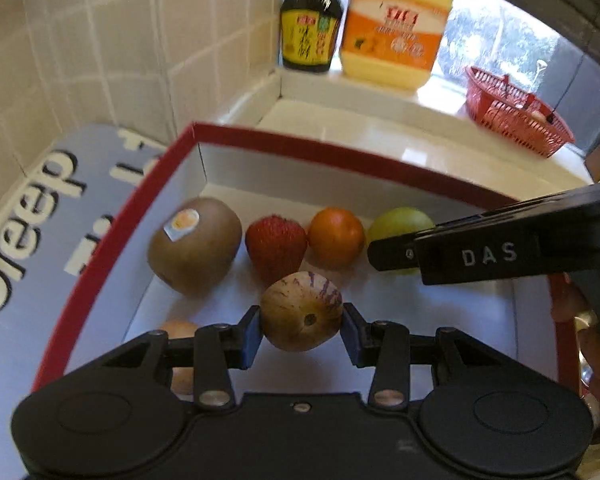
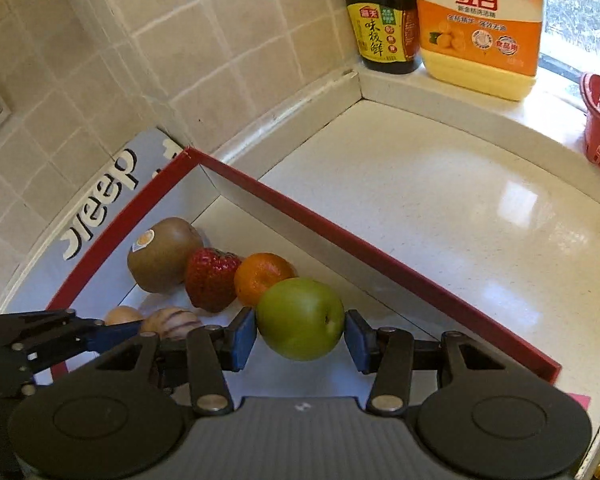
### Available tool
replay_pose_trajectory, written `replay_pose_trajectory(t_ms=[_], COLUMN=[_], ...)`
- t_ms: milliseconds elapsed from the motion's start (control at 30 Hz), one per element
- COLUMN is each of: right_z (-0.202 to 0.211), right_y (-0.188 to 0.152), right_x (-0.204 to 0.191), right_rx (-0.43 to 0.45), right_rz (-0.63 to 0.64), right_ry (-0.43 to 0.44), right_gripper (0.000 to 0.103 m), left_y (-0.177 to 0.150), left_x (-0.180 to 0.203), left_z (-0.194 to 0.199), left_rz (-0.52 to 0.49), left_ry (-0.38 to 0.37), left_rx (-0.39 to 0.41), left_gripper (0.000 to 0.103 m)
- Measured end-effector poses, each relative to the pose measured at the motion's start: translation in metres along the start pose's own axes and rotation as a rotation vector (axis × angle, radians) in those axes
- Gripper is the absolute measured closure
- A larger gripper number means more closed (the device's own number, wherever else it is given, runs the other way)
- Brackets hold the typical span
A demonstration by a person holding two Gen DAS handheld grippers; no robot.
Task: Organize fruits
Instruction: 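Place the striped fruit and green apple in the white box, opening both grippers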
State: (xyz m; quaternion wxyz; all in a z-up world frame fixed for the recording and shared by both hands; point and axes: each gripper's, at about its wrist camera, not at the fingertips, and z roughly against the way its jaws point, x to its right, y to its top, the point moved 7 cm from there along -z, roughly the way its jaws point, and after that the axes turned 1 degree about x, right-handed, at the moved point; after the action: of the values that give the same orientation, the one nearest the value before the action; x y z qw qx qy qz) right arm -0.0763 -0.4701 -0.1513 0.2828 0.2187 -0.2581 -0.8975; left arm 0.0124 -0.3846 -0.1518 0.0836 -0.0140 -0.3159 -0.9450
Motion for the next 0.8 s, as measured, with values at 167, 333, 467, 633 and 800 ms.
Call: replay_pose_trajectory(t_ms=[167, 333, 467, 633, 800], right_z=[-0.006, -0.01, -0.012, -0.007, 0.017], right_y=[0.0, -0.003, -0.003, -0.002, 0.002], right_x=[0.001, 0.001, 0.0, -0.001, -0.008], right_rx=[-0.004, -0.019, -0.02, -0.013, 0.034], right_rz=[0.012, 0.009, 0.011, 0.012, 0.035], right_ry=[-0.011, -0.017, -0.021, -0.015, -0.003], right_gripper=[0.053, 0.053, 0.053, 0.049, 0.043], left_y=[-0.003, -0.003, -0.002, 0.0, 0.001], left_x=[-0.001, -0.001, -0.002, 0.001, -0.004], left_z=[-0.007, -0.009, -0.01, -0.001, 0.032], left_rz=[0.025, 0.027, 0.035, 0.02, 0.03], left_ry=[-0.014, -0.021, -0.028, -0.026, -0.01], left_rx=[-0.025, -0.021, -0.022, 0.002, 0.055], left_gripper=[0.053, 0.053, 0.051, 0.04, 0.028])
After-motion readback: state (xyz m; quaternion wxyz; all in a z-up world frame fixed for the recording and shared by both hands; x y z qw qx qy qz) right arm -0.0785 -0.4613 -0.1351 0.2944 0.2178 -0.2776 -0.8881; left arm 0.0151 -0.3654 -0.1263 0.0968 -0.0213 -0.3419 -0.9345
